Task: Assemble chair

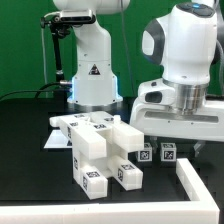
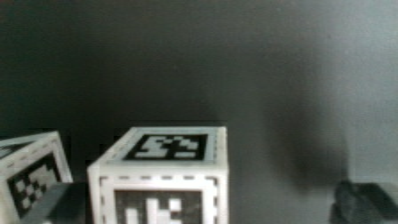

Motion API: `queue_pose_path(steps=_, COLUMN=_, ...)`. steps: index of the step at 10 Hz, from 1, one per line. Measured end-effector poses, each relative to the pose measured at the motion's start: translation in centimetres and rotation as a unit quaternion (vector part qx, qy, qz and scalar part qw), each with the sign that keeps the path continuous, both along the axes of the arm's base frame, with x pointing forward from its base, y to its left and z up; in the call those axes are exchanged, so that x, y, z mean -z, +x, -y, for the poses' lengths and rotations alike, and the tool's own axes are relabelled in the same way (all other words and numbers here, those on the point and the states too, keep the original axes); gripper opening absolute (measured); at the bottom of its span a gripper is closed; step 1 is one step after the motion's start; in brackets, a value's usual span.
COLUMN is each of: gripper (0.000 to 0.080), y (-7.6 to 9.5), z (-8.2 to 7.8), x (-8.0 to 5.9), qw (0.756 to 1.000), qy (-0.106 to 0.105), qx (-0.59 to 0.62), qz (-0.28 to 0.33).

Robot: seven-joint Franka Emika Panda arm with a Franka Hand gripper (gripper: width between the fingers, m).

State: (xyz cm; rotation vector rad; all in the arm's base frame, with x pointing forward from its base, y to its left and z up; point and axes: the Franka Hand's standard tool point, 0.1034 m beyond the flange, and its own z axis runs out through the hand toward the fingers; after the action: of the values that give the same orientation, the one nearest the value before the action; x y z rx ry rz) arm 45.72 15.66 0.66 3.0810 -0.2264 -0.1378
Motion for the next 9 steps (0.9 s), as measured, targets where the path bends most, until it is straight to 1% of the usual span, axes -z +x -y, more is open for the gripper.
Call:
queue_pose_path(steps=1, gripper=0.0436, y=0.0, z=0.0, x=0.0, qw=1.000, qy=0.000, qx=0.000, qz=0.000)
queue_pose_path(steps=2, gripper=0.0298, y=0.0, z=0.1, x=0.0, qw=1.000, qy=0.000, qx=0.000, qz=0.000)
queue_pose_path(steps=3, gripper=0.0281, y=0.1, z=0.2, x=0.0, qw=1.000, qy=0.000, qx=0.001, qz=0.000)
queue_pose_path(steps=4, gripper=0.0281, y=0.1, z=0.2, x=-0.1, qw=1.000, qy=0.000, qx=0.001, qz=0.000)
queue_pose_path(steps=5, gripper=0.0281, y=0.4, z=0.4, x=-0.4, qw=1.000, qy=0.001, qx=0.000, qz=0.002)
queue_pose_path(steps=6, gripper=0.0281, y=0.9, z=0.6, x=-1.2, qw=1.000, qy=0.005, qx=-0.004, qz=0.006)
queue_pose_path(steps=7, gripper=0.0281, y=1.5, z=0.8, x=-2.5, qw=1.000, qy=0.010, qx=-0.008, qz=0.006)
queue_pose_path(steps=8, gripper=0.0281, y=2.3, z=1.2, x=-4.9, qw=1.000, qy=0.017, qx=-0.017, qz=-0.002)
queue_pose_path(steps=9, gripper=0.0281, y=3.7, z=1.8, x=-7.9, qw=1.000, qy=0.026, qx=-0.015, qz=-0.003)
